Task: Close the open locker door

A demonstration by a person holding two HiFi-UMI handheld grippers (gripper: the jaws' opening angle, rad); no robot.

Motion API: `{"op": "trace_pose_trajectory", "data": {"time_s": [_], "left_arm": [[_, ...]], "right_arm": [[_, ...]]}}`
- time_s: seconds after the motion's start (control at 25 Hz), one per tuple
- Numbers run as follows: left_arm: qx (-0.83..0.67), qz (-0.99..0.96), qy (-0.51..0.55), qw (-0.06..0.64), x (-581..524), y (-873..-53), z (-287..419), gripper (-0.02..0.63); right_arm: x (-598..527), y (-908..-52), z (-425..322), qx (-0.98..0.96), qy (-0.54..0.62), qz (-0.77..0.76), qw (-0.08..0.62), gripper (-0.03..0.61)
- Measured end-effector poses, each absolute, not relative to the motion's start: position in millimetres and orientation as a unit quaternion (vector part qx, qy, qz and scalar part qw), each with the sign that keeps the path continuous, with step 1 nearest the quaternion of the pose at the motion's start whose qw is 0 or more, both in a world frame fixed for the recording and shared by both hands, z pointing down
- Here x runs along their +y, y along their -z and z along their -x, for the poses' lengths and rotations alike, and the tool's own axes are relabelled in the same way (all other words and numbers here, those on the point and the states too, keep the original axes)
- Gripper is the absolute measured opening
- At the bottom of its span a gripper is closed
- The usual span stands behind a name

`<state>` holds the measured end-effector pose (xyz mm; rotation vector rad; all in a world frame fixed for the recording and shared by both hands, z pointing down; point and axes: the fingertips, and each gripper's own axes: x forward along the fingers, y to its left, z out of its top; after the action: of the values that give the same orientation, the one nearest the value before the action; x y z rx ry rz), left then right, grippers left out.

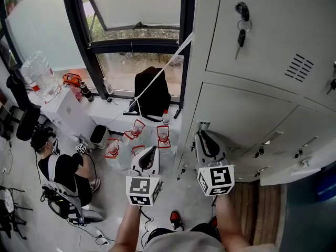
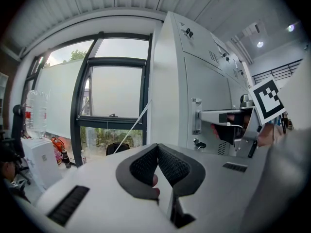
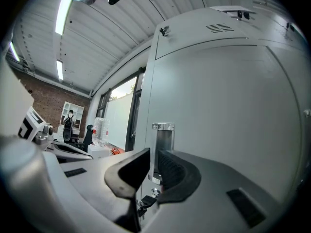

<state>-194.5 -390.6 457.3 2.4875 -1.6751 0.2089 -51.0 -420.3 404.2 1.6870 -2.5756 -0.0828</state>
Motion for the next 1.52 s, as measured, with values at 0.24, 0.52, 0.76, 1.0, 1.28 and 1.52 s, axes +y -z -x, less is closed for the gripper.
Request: {"op": "trace_pose_trajectory", "data": {"time_s": [0.24,0.52,0.76,1.0,1.28,1.52], "left_arm": [[-0.550,-0.831,-0.064,0.050,-380,-439,179,0.023],[-0.531,-0.845,-0.053,0.029,-359,-417,143,0.021],[-0.507,-0.860,-0.055,0.012,-339,-409,108,0.023],[-0.491,-0.869,-0.067,0.015,-323,-418,88,0.023],[-0.477,-0.874,-0.089,0.023,-306,-440,73,0.023],[-0.479,-0.872,-0.091,0.029,-300,-444,75,0.023]], "right_arm": [[-400,-391,30,-0.833,0.036,-0.552,0.021,0.058],[-363,-388,-13,-0.820,0.043,-0.571,0.019,0.058],[-331,-400,-51,-0.807,0.035,-0.590,0.022,0.054],[-306,-417,-71,-0.799,0.025,-0.601,0.031,0.041],[-285,-433,-85,-0.789,0.011,-0.614,0.029,0.026],[-277,-441,-89,-0.786,-0.002,-0.618,0.025,0.025]]}}
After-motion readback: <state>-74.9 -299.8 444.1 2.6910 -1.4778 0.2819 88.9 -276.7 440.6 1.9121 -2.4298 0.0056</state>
